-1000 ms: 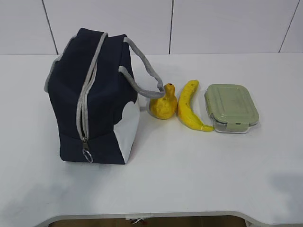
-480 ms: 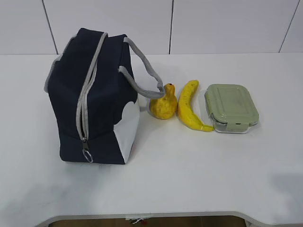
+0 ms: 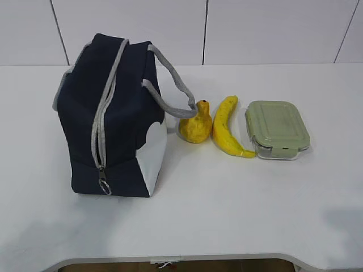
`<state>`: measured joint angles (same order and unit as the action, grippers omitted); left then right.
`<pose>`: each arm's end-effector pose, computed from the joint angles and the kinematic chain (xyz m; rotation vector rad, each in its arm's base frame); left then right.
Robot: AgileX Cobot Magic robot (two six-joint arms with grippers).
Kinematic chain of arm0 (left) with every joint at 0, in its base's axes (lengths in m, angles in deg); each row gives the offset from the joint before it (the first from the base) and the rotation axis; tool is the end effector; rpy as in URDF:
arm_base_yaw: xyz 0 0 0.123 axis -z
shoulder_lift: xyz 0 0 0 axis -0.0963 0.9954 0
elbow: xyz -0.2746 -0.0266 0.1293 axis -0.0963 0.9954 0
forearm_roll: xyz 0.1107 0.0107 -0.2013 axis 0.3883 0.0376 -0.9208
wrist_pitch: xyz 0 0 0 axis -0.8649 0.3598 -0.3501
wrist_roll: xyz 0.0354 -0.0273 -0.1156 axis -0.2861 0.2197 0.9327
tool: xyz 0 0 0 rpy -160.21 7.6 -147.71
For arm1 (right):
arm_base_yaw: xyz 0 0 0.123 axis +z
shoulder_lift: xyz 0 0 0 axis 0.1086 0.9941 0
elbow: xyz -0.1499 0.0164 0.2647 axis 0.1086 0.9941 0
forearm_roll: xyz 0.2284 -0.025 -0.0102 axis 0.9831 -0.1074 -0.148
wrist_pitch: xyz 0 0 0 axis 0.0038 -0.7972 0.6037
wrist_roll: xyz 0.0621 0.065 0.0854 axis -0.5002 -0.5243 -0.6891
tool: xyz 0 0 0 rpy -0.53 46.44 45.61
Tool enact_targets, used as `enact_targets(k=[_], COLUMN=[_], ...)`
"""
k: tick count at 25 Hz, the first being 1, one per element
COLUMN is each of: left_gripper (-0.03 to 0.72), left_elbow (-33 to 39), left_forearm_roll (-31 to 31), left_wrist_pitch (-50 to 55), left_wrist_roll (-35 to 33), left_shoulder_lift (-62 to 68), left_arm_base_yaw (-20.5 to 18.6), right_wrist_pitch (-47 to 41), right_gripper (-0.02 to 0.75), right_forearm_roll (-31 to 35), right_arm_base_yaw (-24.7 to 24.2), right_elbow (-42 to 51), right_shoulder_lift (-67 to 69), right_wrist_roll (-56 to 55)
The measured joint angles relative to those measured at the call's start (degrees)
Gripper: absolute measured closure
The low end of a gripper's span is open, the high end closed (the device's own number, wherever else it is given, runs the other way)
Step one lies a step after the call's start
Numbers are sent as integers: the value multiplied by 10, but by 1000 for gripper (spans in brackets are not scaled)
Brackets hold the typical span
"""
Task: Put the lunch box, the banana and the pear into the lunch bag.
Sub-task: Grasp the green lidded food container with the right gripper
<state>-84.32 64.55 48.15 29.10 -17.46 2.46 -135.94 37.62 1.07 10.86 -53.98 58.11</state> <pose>-0.0197 0.0004 0.2527 0.0592 2.0840 0.1161 -0.0216 0.0019 0.2427 0.0547 2.1088 -0.0769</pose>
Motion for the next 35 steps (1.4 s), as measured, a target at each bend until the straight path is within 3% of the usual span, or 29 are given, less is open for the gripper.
enact_targets(k=[11, 24, 35], left_gripper=[454, 451, 450], left_elbow=[0, 0, 0], left_forearm_roll=[-11, -11, -11], left_wrist_pitch=[0, 0, 0], left_wrist_roll=[0, 0, 0], left_shoulder_lift=[0, 53, 54], left_arm_base_yaw=[0, 0, 0], right_wrist_pitch=[25, 175, 198], right_gripper=[303, 303, 304], right_forearm_roll=[17, 19, 23], right_arm_base_yaw=[0, 0, 0], right_elbow=[-25, -70, -190], right_shoulder_lift=[70, 328, 569], right_wrist_roll=[0, -39, -63])
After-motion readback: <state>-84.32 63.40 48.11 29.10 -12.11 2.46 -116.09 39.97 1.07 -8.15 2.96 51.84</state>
